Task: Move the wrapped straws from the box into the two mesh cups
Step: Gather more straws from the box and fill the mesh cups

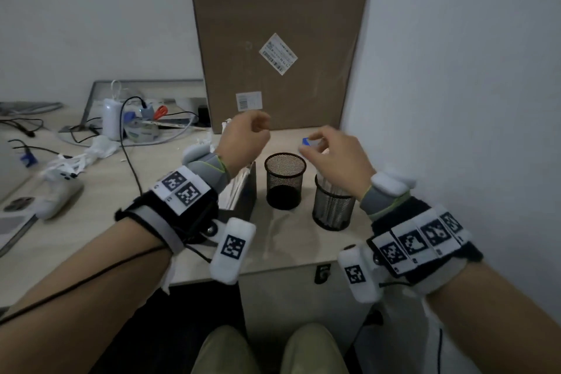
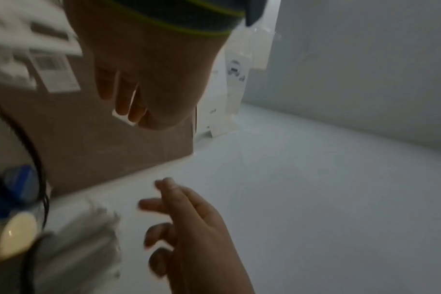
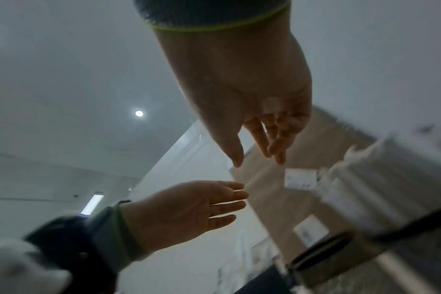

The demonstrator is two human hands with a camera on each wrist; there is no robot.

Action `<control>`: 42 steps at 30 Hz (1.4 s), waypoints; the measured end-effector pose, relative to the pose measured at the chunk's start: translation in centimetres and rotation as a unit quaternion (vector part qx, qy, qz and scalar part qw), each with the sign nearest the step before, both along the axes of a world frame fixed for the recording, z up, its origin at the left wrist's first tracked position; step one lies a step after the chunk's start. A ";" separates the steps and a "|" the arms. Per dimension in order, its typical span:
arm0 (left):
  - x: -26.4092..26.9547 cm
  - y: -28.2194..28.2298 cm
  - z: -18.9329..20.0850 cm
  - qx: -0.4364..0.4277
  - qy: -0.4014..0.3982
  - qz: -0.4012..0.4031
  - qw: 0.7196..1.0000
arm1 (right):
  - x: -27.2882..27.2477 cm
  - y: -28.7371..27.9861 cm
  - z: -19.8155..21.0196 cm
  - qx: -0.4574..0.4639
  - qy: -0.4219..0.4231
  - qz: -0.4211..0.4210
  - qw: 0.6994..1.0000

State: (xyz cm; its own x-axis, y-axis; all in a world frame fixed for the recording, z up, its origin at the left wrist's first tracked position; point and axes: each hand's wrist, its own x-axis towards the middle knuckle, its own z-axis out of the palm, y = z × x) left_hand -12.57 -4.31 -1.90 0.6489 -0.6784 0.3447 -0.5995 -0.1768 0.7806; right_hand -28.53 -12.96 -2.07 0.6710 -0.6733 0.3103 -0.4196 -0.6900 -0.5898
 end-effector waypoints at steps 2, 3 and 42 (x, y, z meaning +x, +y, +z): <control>2.3 2.2 -0.3 0.038 0.018 0.054 0.998 | 2.5 2.1 -0.8 0.070 0.070 0.054 0.994; 3.3 3.3 -0.7 0.074 0.022 0.076 0.994 | 3.9 2.9 -1.3 0.097 0.102 0.074 0.987; 2.5 8.2 -7.3 0.030 0.001 0.114 0.993 | 10.2 8.7 -8.1 -0.026 0.119 -0.027 0.992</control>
